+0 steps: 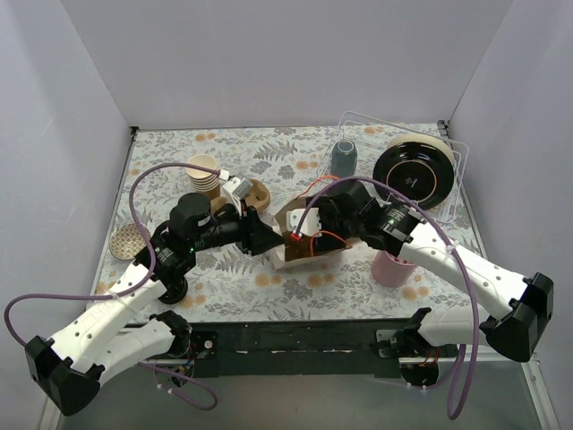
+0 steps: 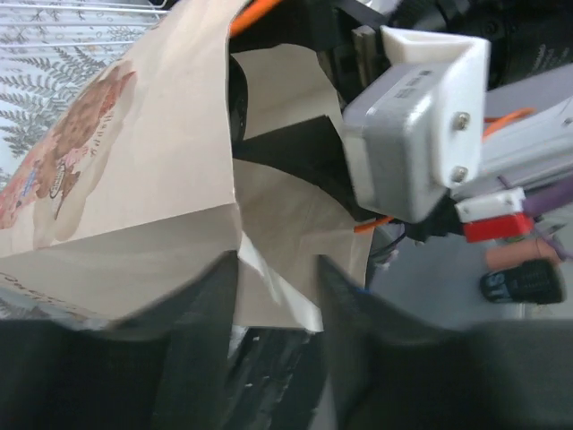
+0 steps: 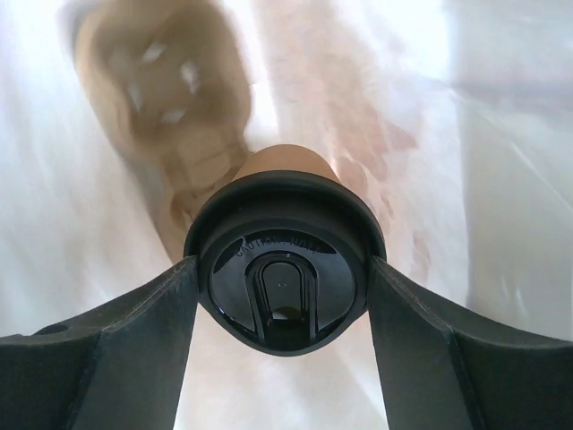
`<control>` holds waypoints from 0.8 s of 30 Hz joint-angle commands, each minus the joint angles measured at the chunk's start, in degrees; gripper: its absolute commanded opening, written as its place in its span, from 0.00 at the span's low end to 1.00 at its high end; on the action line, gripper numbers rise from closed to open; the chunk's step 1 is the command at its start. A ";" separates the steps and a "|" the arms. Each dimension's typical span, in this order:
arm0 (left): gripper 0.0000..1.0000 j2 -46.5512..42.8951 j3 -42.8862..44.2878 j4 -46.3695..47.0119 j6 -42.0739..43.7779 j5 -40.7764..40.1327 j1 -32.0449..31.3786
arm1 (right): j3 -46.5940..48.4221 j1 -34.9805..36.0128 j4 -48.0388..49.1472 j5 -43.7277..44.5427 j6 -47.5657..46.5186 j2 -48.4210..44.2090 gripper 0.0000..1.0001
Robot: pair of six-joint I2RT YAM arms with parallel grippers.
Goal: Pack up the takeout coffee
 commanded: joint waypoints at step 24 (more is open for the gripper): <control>0.83 10.57 29.92 -31.76 -11.10 -16.99 -0.26 | 7.07 0.06 0.96 1.09 13.68 -1.79 0.25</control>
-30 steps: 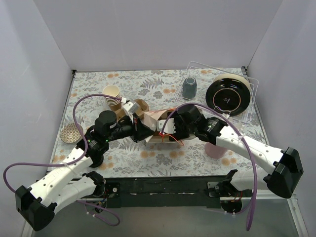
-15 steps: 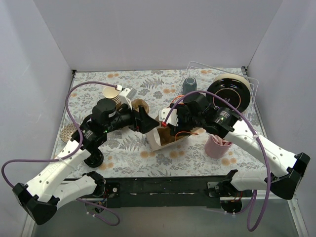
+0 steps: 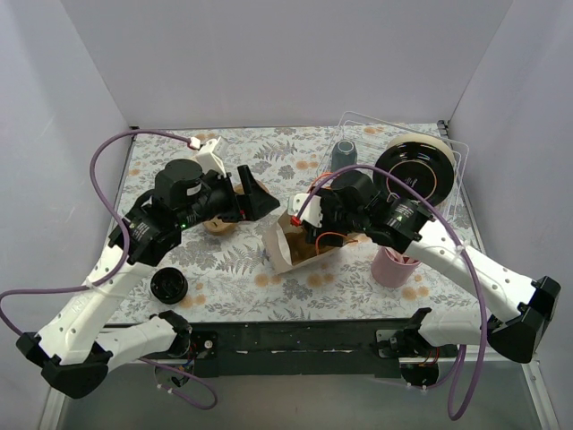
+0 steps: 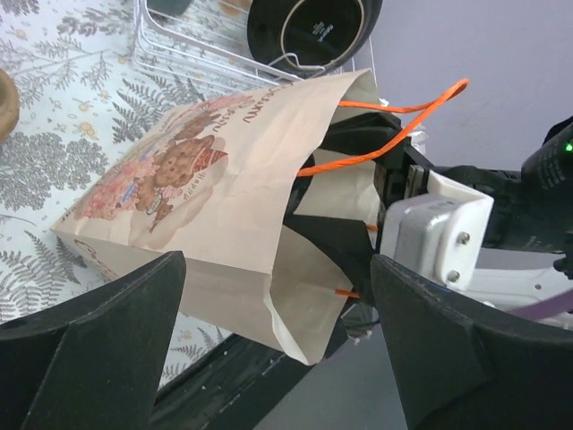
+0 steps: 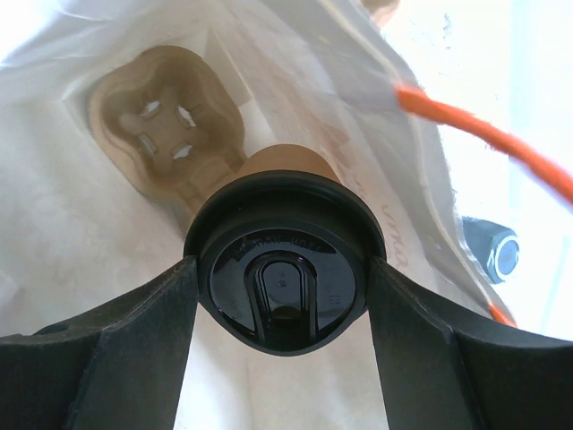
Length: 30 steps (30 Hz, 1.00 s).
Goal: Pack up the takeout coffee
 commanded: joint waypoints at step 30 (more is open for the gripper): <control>0.00 7.89 1.68 -11.42 10.65 -1.22 -0.15 | 24.15 -0.05 6.85 28.50 21.98 -4.70 0.23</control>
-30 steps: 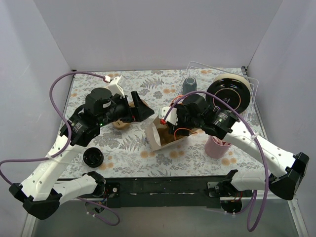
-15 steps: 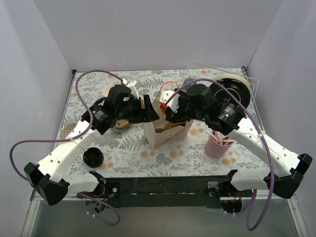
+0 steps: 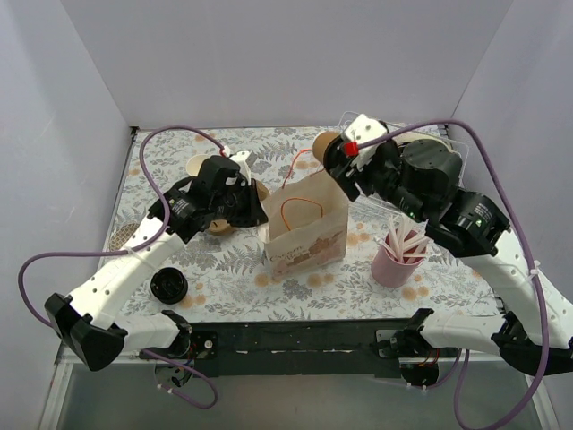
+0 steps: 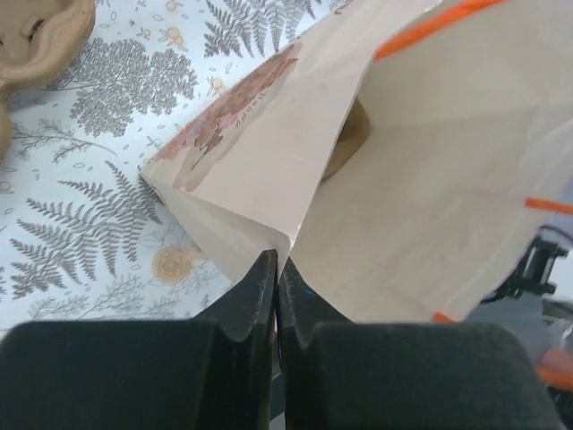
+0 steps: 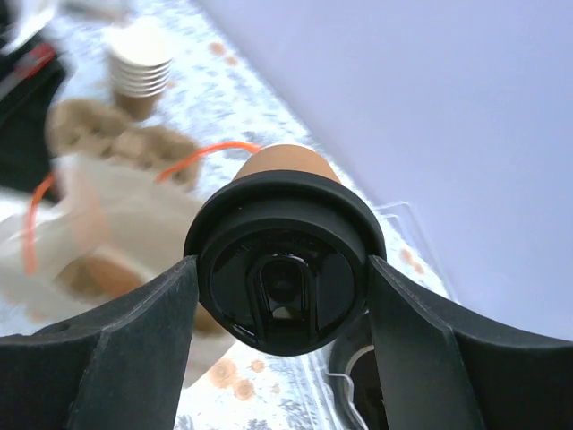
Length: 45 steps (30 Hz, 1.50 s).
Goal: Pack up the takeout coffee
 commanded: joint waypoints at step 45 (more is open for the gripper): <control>0.00 6.09 23.20 -20.30 7.69 -3.67 -0.15 | -15.74 -13.98 -7.27 3.94 28.65 13.22 0.27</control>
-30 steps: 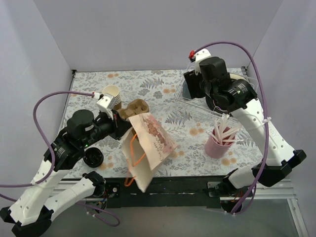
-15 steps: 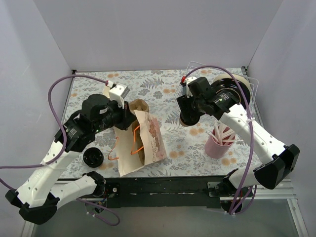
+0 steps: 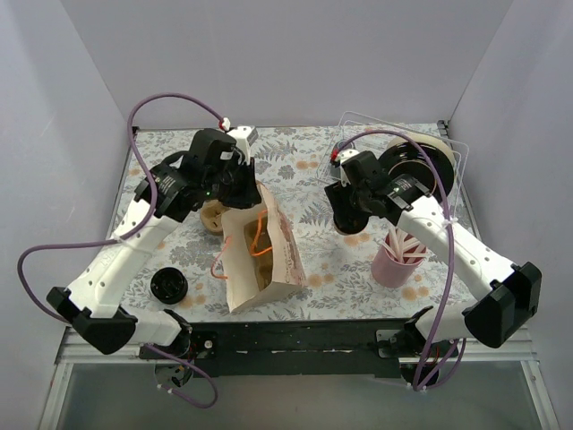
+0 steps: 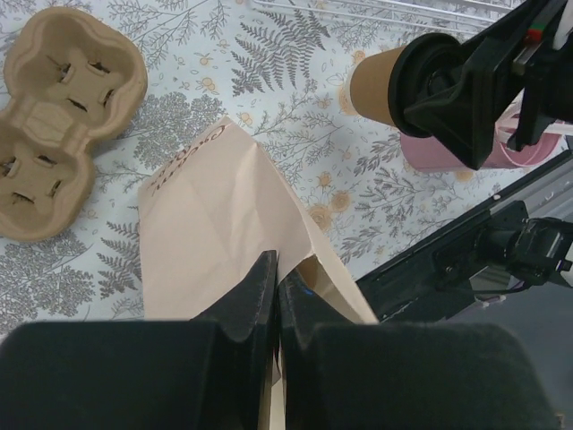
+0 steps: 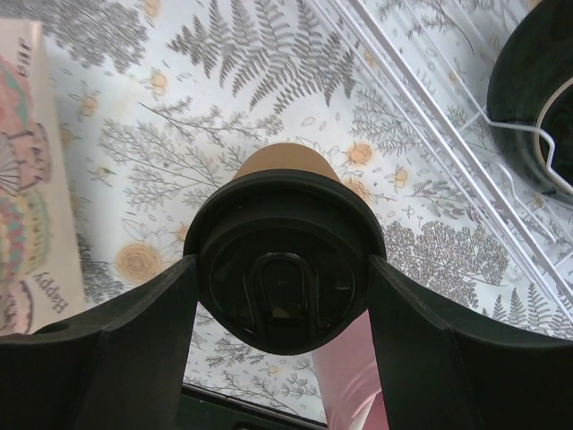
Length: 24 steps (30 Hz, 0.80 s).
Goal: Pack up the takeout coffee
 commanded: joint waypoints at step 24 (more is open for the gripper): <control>0.06 7.62 7.76 -12.85 -8.94 3.89 -0.15 | -12.88 -1.19 12.02 4.81 -0.94 -0.18 0.66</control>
